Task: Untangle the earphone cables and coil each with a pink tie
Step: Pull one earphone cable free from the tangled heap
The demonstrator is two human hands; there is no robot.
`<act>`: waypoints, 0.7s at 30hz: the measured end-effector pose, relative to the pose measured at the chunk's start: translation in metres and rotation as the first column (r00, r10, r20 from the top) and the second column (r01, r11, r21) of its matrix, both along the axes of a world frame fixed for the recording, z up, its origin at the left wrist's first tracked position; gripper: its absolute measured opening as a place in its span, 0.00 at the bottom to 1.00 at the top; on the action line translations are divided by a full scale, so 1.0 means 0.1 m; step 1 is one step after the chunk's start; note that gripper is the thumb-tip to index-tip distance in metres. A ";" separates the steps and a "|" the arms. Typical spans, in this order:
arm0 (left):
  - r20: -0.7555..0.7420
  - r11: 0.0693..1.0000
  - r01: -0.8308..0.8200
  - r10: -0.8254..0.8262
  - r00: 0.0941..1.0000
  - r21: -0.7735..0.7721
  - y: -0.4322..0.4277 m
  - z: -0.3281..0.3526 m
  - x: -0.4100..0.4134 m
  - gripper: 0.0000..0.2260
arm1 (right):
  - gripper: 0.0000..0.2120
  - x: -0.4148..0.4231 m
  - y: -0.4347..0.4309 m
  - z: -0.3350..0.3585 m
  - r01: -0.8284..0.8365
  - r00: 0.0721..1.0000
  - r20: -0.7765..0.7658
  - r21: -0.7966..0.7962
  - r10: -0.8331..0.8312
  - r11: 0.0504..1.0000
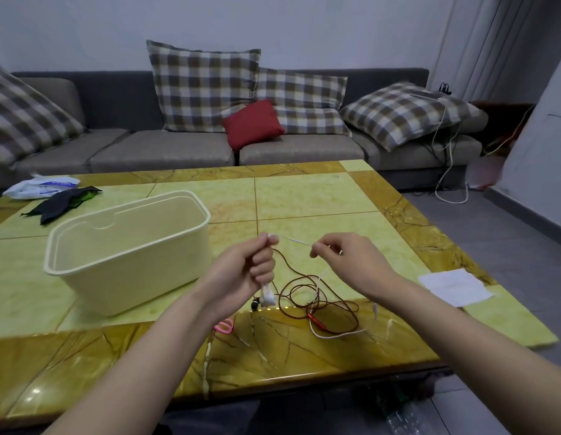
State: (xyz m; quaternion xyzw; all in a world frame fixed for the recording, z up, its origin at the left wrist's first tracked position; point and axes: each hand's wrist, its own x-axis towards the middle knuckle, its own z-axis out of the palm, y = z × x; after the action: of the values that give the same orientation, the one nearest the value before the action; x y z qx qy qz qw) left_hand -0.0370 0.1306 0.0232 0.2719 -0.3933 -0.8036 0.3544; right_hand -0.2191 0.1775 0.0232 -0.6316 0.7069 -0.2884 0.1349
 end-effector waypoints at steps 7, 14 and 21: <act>-0.299 0.982 -0.177 0.187 0.936 0.060 -0.03 0.10 -0.08 0.12 | 0.13 0.19 0.14 -0.14 -0.145 0.979 -0.138 0.052 0.151 0.988; 0.228 0.841 -0.146 0.302 0.926 -0.520 -0.03 0.02 -0.05 0.12 | 0.14 0.22 0.22 -0.04 -0.268 0.930 -0.252 0.030 0.267 0.963; 0.572 0.739 0.241 0.230 0.787 -0.629 0.05 -0.06 -0.06 0.12 | 0.16 0.16 0.19 0.28 -0.269 0.917 -0.314 -0.029 0.247 0.963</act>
State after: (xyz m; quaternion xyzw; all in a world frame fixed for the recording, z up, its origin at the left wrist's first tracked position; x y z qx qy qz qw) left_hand -0.0431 0.1358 0.0168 0.3704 -0.7502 -0.4725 0.2769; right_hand -0.2033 0.1963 0.0516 -0.7609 0.6189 -0.1913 0.0376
